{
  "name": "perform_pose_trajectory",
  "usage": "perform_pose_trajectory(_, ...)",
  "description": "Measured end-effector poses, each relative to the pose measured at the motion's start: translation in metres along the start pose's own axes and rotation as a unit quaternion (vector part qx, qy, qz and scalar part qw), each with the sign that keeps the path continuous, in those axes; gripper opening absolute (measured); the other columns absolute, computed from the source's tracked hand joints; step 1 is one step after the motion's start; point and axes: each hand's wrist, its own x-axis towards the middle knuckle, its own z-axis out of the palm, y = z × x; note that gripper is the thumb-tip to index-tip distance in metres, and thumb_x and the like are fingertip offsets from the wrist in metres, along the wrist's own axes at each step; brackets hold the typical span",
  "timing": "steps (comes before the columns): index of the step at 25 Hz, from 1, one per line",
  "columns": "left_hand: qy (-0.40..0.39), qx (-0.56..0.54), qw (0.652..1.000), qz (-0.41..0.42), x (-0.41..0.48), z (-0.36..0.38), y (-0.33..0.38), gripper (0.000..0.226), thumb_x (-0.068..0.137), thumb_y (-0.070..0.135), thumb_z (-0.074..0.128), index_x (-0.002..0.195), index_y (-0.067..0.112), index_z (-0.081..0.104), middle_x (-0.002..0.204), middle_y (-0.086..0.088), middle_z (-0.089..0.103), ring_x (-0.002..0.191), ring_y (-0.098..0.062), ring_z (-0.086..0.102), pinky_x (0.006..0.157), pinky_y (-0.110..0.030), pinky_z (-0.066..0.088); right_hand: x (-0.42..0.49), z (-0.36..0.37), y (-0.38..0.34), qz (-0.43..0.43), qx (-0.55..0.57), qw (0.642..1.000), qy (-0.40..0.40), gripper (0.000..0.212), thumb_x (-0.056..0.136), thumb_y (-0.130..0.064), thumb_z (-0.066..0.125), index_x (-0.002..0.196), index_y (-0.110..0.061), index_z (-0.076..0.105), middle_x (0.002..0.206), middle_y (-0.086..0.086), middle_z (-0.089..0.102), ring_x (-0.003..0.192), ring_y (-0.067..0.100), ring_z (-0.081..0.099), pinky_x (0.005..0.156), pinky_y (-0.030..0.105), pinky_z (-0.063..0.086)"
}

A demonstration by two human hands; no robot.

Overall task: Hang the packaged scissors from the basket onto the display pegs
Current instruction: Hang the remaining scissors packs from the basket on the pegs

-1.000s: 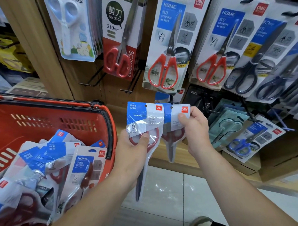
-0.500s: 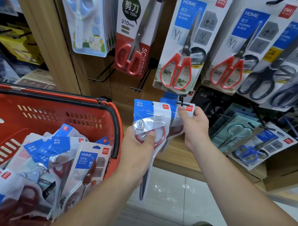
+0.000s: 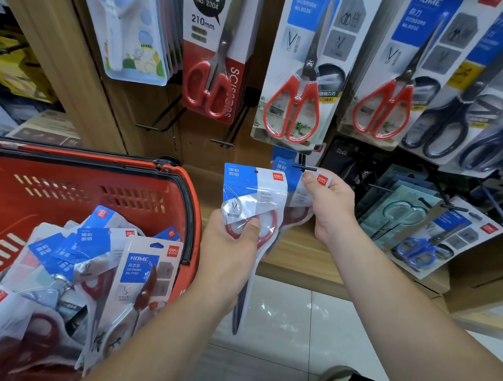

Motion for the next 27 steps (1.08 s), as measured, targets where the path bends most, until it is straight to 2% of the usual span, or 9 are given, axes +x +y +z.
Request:
perform_pose_trajectory(4,0.000,-0.002,1.000,0.000,0.000,-0.003,0.000,0.029,0.099,0.028,0.073,0.125,0.037,0.062,0.115,0.015,0.074,0.107,-0.008,0.072,0.098,-0.041,0.061,0.001,0.001,-0.003,-0.030,-0.049,0.998,0.001,0.014,0.100,-0.015,0.070,0.093,-0.024,0.079,0.095,0.004,0.081,0.099,0.028,0.077,0.089,0.049,0.064)
perform_pose_trajectory(7,0.003,-0.002,1.000,0.005,-0.001,-0.004,0.000,0.028,0.099,0.028,0.073,0.124,0.036,0.063,0.113,0.015,0.075,0.105,-0.007,0.073,0.096,-0.039,0.061,0.001,0.001,-0.005,-0.057,-0.069,0.996,-0.001,0.016,0.099,-0.013,0.071,0.089,-0.024,0.077,0.090,0.002,0.079,0.094,0.025,0.077,0.086,0.048,0.064)
perform_pose_trajectory(10,0.000,-0.001,1.000,0.008,0.000,-0.004,0.000,0.027,0.099,0.028,0.073,0.124,0.035,0.063,0.112,0.015,0.075,0.104,-0.006,0.073,0.094,-0.036,0.061,0.005,0.003,-0.002,-0.031,-0.061,0.998,0.015,0.015,0.097,-0.016,0.074,0.086,-0.025,0.077,0.090,0.003,0.079,0.096,0.025,0.076,0.088,0.050,0.064)
perform_pose_trajectory(13,-0.037,0.021,0.999,0.007,0.002,-0.006,0.001,0.029,0.100,0.030,0.071,0.127,0.034,0.062,0.114,0.015,0.075,0.105,-0.004,0.073,0.090,-0.027,0.060,0.016,0.005,-0.012,-0.011,-0.069,0.996,0.048,0.009,0.089,-0.020,0.083,0.086,-0.020,0.075,0.091,0.004,0.079,0.093,0.024,0.076,0.088,0.049,0.064)
perform_pose_trajectory(16,-0.065,0.071,0.995,0.015,0.003,-0.008,0.003,0.028,0.098,0.025,0.073,0.123,0.033,0.064,0.110,0.015,0.075,0.099,0.002,0.073,0.077,-0.014,0.059,0.018,0.000,-0.019,-0.024,-0.076,0.992,0.098,0.028,0.086,-0.033,0.085,0.102,-0.016,0.069,0.100,0.004,0.075,0.093,0.023,0.072,0.089,0.043,0.062)
perform_pose_trajectory(19,-0.087,0.101,0.991,0.015,0.004,-0.002,0.005,0.027,0.097,0.020,0.075,0.120,0.031,0.067,0.108,0.015,0.077,0.098,0.002,0.073,0.075,-0.011,0.058,-0.001,-0.007,-0.014,0.045,-0.005,0.999,-0.003,0.027,0.096,-0.040,0.073,0.097,-0.013,0.072,0.096,0.008,0.078,0.093,0.028,0.076,0.086,0.045,0.060)
perform_pose_trajectory(22,-0.102,0.106,0.989,-0.004,0.014,0.017,-0.003,0.022,0.096,0.013,0.075,0.116,0.020,0.071,0.106,0.004,0.080,0.101,-0.012,0.076,0.087,-0.026,0.062,-0.012,-0.022,-0.005,0.089,0.056,0.987,-0.122,0.026,0.101,-0.031,0.068,0.106,-0.008,0.078,0.102,0.009,0.080,0.098,0.030,0.075,0.089,0.046,0.057)
perform_pose_trajectory(24,-0.117,0.127,0.985,-0.022,0.020,0.029,-0.007,0.017,0.096,0.011,0.074,0.112,0.016,0.072,0.103,-0.001,0.081,0.098,-0.015,0.077,0.082,-0.025,0.061,-0.010,-0.035,-0.002,0.066,0.063,0.988,-0.124,0.018,0.099,-0.023,0.072,0.109,-0.009,0.077,0.104,0.010,0.081,0.100,0.029,0.076,0.090,0.046,0.059)
perform_pose_trajectory(27,-0.123,0.122,0.984,-0.042,0.034,0.043,-0.005,0.013,0.097,0.019,0.073,0.110,0.016,0.075,0.103,-0.004,0.081,0.104,-0.024,0.077,0.090,-0.038,0.060,-0.011,-0.040,-0.003,0.039,0.031,0.992,-0.119,0.007,0.095,-0.007,0.074,0.100,-0.010,0.075,0.092,0.008,0.081,0.088,0.025,0.078,0.080,0.040,0.063)
